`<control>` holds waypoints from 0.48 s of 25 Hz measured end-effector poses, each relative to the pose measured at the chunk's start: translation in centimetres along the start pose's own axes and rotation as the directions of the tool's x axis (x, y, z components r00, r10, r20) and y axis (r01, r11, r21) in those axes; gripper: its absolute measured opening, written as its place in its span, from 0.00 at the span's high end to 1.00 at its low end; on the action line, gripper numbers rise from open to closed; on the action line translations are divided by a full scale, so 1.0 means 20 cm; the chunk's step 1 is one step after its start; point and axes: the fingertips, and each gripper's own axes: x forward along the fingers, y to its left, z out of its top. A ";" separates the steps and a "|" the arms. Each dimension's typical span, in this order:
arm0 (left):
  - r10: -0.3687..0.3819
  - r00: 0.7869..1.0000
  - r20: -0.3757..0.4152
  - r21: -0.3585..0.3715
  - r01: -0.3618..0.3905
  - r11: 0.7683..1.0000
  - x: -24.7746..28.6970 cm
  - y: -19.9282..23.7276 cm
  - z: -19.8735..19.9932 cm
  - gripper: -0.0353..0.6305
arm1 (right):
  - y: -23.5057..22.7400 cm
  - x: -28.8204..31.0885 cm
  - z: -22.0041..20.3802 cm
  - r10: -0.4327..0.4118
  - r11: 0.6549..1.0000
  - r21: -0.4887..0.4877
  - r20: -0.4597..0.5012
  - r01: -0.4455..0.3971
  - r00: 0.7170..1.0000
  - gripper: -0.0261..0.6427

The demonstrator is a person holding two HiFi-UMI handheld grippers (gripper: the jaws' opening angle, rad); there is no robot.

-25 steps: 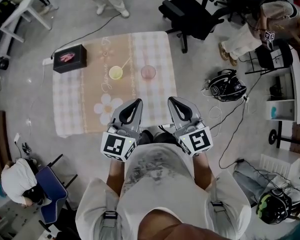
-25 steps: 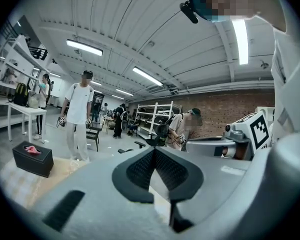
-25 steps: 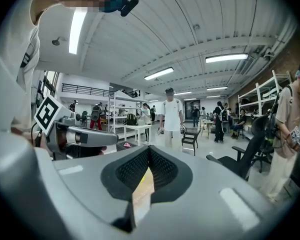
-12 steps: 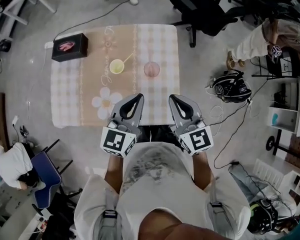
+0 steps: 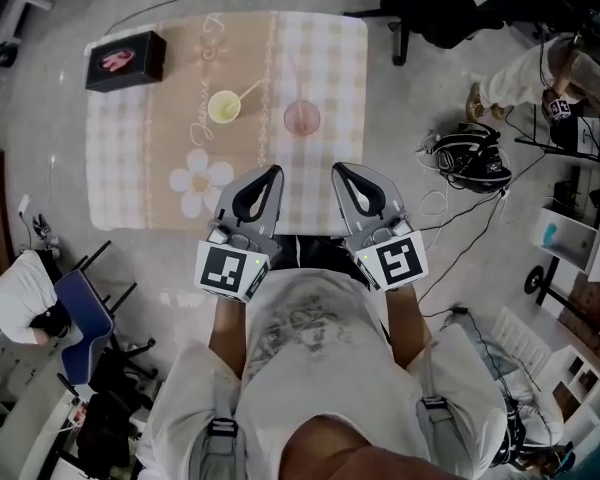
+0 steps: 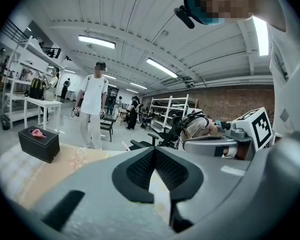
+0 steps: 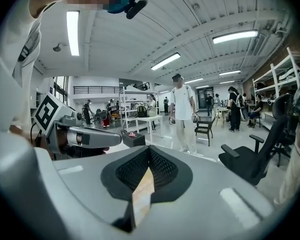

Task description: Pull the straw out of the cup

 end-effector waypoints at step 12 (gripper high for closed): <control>0.030 0.999 -0.030 -0.019 -0.030 0.999 0.18 0.10 -0.09 0.94 | -0.16 0.19 -0.11 0.017 1.000 0.022 -0.040 -0.016 0.999 0.94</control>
